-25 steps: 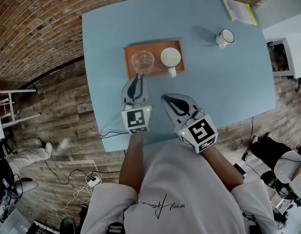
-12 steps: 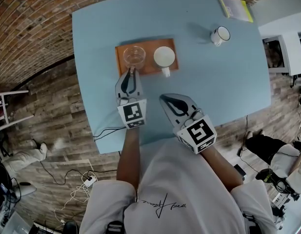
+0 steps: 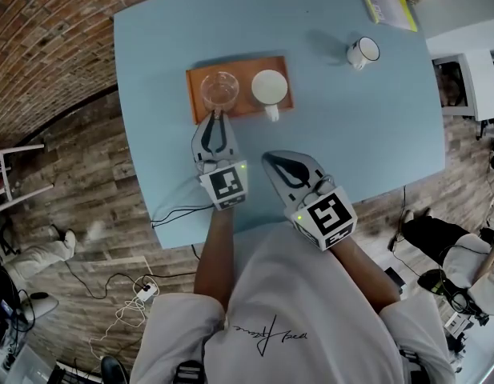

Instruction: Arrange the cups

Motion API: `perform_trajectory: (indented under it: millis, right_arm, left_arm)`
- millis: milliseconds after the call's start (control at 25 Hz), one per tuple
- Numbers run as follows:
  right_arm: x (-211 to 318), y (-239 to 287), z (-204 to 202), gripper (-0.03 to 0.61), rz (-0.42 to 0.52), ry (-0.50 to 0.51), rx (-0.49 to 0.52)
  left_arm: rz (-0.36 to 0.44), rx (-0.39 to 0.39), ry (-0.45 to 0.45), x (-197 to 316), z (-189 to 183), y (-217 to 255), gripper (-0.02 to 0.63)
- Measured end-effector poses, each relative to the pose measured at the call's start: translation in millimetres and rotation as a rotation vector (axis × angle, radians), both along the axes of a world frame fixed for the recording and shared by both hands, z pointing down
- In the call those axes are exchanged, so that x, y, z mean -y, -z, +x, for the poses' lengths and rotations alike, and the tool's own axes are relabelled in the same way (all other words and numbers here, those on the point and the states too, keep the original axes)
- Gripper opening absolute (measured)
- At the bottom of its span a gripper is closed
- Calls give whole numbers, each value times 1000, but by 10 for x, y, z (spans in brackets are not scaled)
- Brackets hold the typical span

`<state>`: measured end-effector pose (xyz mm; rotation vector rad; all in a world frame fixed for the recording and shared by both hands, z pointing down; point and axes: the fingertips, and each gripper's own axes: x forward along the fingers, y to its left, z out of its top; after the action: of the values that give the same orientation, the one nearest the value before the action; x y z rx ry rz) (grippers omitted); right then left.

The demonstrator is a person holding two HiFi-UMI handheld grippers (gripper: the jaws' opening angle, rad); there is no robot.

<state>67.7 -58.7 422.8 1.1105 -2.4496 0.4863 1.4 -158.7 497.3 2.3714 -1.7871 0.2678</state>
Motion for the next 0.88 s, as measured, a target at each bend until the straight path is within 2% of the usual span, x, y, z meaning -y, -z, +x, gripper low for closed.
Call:
perform_trajectory:
  millis: [280,880]
  right_arm:
    - [-25,-11,46,21,-7,-5,-10]
    - [-30,-23,89,21,-11,-2,-18]
  left_arm:
    - [-24,8,28,-52,21,-78,55]
    - [-15,42,64,-96,24,-160,55]
